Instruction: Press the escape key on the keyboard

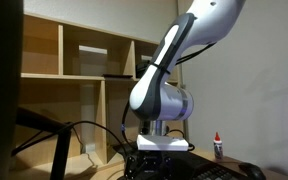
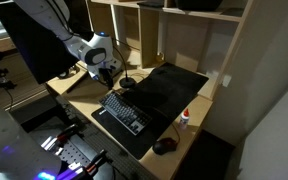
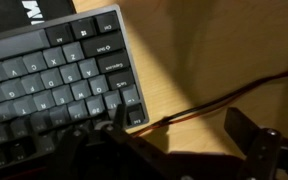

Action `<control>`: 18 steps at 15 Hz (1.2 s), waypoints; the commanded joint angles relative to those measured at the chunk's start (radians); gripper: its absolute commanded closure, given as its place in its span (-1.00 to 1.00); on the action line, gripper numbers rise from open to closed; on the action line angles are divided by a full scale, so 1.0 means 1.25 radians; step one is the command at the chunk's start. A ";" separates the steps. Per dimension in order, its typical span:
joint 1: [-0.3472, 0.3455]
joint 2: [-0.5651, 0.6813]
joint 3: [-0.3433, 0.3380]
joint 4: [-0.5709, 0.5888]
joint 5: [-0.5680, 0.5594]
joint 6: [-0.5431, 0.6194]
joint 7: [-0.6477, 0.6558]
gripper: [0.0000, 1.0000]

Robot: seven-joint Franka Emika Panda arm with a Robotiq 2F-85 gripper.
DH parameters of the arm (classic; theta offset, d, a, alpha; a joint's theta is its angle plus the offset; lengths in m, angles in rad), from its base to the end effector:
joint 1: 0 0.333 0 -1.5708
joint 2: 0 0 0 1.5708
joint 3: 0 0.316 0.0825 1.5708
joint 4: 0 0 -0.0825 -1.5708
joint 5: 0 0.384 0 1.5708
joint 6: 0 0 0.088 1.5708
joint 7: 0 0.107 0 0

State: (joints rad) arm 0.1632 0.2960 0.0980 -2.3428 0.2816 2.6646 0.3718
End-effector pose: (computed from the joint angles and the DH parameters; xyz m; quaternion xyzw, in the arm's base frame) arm 0.5025 0.1273 0.2097 -0.9802 0.1805 0.0137 0.0799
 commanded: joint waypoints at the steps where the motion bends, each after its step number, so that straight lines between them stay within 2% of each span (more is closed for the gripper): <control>1: -0.001 0.014 0.002 0.009 -0.002 -0.001 0.002 -1.00; 6: -0.002 0.011 0.002 0.010 -0.002 0.000 0.002 -1.00; 11: -0.013 0.104 0.012 0.092 0.021 0.018 -0.021 -1.00; 18: -0.011 0.158 0.002 0.109 0.023 0.022 -0.004 -1.00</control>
State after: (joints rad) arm 0.1592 0.4475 0.0985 -2.2172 0.2969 2.6779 0.3727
